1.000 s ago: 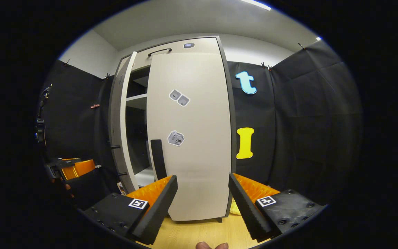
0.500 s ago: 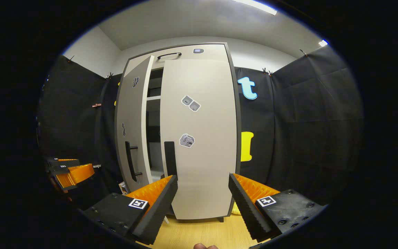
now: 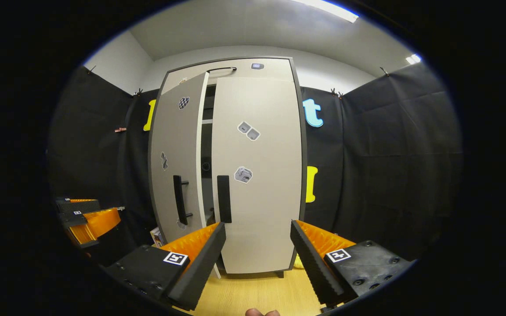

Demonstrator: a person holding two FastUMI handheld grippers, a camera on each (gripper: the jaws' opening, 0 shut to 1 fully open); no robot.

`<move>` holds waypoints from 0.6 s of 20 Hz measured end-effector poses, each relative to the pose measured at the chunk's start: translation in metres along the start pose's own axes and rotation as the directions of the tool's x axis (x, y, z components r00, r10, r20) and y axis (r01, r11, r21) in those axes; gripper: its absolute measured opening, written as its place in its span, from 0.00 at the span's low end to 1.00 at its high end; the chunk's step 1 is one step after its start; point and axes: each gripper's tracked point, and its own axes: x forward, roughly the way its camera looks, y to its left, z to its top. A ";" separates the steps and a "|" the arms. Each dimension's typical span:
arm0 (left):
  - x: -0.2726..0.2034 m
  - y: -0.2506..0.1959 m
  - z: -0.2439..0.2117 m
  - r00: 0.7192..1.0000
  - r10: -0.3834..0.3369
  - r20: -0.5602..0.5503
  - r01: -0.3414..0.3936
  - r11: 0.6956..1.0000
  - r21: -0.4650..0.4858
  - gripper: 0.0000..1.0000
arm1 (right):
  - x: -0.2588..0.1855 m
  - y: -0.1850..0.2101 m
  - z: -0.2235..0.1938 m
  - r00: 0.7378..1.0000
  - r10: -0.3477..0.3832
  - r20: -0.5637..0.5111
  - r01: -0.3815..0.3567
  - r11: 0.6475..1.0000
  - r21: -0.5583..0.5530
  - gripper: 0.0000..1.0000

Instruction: Grab one shoe with the right hand and put it into the shoe cabinet, grab the other shoe with the left hand and put it into the shoe cabinet; then close the right door with the right hand and the left door with the left hand.

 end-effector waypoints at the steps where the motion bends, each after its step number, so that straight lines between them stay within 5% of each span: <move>1: -0.001 0.001 -0.001 1.000 0.001 -0.002 -0.001 1.000 0.002 0.94 | -0.001 0.001 -0.001 1.000 0.000 -0.002 0.000 1.000 -0.001 0.98; 12: -0.003 0.017 -0.003 1.000 0.018 -0.017 -0.018 1.000 -0.009 0.94 | -0.012 0.005 -0.005 1.000 -0.007 -0.014 0.007 1.000 -0.017 0.98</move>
